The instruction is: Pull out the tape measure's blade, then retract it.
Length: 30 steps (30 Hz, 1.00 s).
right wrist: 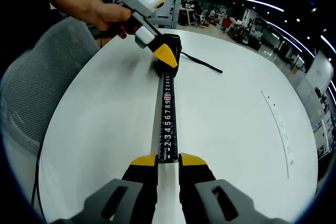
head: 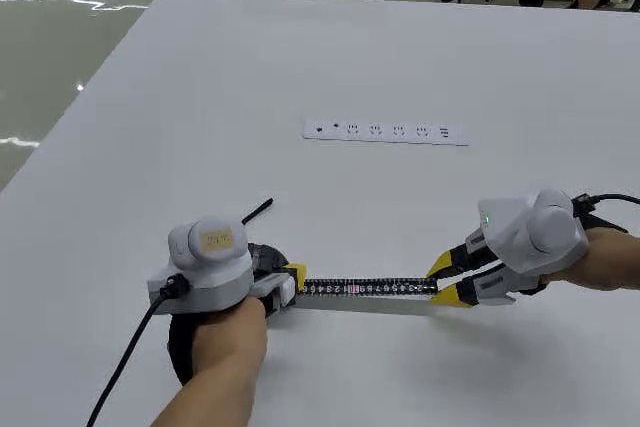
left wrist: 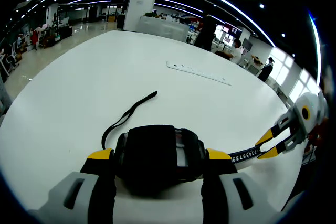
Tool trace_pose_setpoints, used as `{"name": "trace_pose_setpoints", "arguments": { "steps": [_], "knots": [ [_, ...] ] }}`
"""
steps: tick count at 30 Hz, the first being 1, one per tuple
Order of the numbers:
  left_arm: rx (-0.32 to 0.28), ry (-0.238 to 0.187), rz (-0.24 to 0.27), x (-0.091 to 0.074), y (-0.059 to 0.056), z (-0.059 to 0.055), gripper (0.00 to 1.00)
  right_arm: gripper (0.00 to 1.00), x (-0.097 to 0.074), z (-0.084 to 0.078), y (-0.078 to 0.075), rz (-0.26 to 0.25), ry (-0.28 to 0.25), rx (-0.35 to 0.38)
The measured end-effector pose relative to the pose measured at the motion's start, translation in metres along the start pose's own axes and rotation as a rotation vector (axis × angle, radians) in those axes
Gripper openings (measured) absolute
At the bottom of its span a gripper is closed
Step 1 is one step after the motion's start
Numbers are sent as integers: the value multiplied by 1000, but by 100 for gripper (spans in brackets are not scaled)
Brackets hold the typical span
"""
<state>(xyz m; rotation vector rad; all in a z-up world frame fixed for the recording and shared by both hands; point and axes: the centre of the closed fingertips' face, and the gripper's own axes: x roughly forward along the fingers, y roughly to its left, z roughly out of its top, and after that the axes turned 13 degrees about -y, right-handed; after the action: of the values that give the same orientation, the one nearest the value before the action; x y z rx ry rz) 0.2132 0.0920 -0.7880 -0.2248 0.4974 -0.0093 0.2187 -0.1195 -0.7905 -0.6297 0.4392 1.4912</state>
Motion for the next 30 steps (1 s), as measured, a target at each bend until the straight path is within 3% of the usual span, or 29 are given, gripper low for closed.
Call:
{"name": "trace_pose_setpoints", "arguments": {
  "steps": [30],
  "knots": [
    [-7, 1, -4, 2, 1, 0, 62, 14, 12, 8, -2, 10, -13, -2]
  ]
}}
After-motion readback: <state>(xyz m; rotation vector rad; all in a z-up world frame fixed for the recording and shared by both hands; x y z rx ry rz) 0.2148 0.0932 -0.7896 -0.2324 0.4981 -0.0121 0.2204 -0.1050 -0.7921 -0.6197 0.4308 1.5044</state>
